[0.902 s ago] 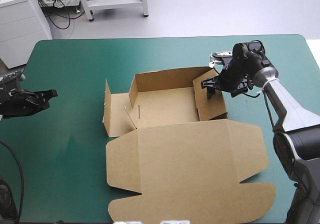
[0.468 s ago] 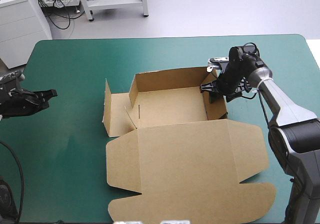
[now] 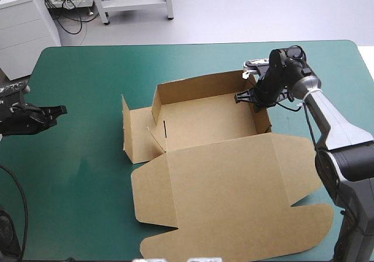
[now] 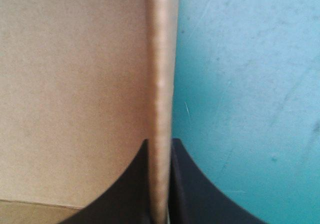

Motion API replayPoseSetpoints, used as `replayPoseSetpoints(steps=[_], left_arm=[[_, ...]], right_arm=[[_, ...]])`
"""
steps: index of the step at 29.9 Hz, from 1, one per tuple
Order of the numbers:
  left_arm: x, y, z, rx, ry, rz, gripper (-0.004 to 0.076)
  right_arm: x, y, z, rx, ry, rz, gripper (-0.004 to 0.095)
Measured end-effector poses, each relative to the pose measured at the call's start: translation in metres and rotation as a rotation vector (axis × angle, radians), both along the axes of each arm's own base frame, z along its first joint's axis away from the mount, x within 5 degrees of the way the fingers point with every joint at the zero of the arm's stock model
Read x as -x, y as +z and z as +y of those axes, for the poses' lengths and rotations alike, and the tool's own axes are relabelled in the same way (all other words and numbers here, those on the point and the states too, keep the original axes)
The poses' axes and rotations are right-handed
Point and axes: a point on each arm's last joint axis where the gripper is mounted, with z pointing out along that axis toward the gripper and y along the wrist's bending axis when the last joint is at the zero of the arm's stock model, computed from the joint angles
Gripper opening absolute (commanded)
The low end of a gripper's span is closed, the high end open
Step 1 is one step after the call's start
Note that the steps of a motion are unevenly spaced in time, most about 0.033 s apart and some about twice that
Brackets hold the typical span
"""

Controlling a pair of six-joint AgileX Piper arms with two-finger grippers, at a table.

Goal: Fold the box

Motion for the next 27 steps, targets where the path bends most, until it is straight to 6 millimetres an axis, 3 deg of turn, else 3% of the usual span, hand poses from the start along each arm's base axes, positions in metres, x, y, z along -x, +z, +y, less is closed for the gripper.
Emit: replayPoseSetpoints(steps=[5,12,16,19,22,27], left_arm=[[-0.002,-0.003,0.001,-0.003,-0.003,0.005,-0.0032],[-0.007,-0.014,0.003,0.012,-0.006,0.042,-0.0032],[-0.008,-0.017,0.003,0.019,-0.008,0.053,-0.0031],[-0.009,-0.018,0.004,0.02,-0.008,0.055,-0.002],[-0.009,-0.018,0.004,0.019,-0.014,0.057,0.0067],[-0.007,-0.019,0.002,0.006,-0.063,0.072,0.0367]], right_arm=[[0.021,0.047,-0.003,-0.047,0.007,-0.105,-0.0008],[0.073,0.126,-0.01,-0.158,0.043,-0.285,-0.0008],[0.097,0.152,-0.015,-0.175,0.048,-0.362,-0.0008],[0.103,0.159,-0.017,-0.178,0.055,-0.385,-0.0008],[0.103,0.16,-0.017,-0.176,0.061,-0.39,-0.0008],[0.1,0.162,-0.016,-0.179,0.075,-0.436,-0.0008]])
